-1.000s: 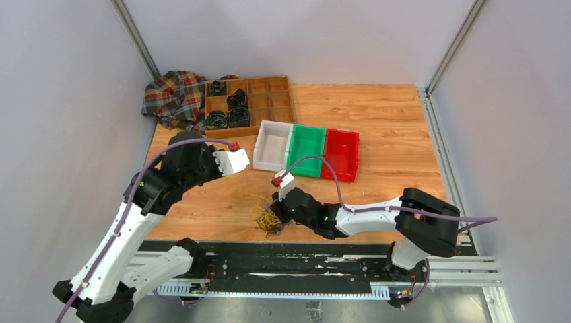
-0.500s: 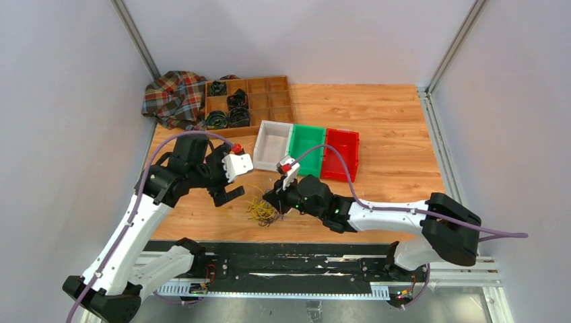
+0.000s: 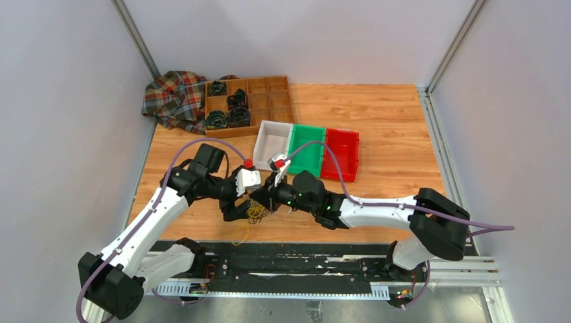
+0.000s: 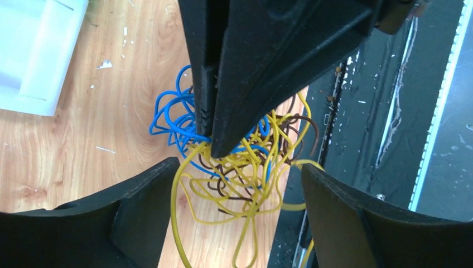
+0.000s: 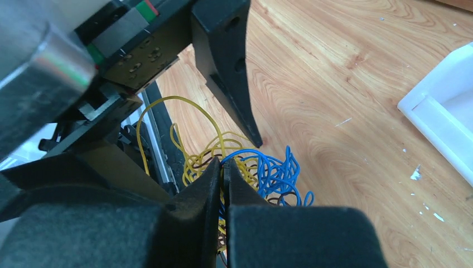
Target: Untangle the cables
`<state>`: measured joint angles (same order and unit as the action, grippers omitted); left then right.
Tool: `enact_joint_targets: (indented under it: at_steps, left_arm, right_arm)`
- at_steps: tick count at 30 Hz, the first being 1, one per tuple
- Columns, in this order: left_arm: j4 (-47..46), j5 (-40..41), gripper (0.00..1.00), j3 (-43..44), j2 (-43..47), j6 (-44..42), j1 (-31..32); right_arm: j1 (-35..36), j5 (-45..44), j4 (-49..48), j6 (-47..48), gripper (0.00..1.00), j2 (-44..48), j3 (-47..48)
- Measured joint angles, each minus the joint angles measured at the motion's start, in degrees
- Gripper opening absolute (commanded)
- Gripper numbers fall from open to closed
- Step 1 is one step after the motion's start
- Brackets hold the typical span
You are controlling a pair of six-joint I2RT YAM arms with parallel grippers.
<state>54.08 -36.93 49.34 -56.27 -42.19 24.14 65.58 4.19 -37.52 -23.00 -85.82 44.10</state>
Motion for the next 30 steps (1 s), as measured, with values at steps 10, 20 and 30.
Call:
enact_joint_targets:
  at_steps: [10, 20, 30]
  left_arm:
    - [-6.3, -2.1, 0.04, -0.9, 0.0, 1.2, 0.0]
    - [-9.3, -4.4, 0.01, 1.9, 1.6, 8.0, 0.0]
    - [-12.2, -6.6, 0.01, 6.9, 1.7, 20.1, 0.0]
  right_arm:
    - [-1.6, 1.7, -2.6, -3.8, 0.01, 1.9, -1.0]
    - [-6.1, 3.1, -10.0, -11.4, 0.59, 8.4, -9.3]
    - [-6.5, 0.8, -10.4, -11.9, 0.55, 14.1, -13.6]
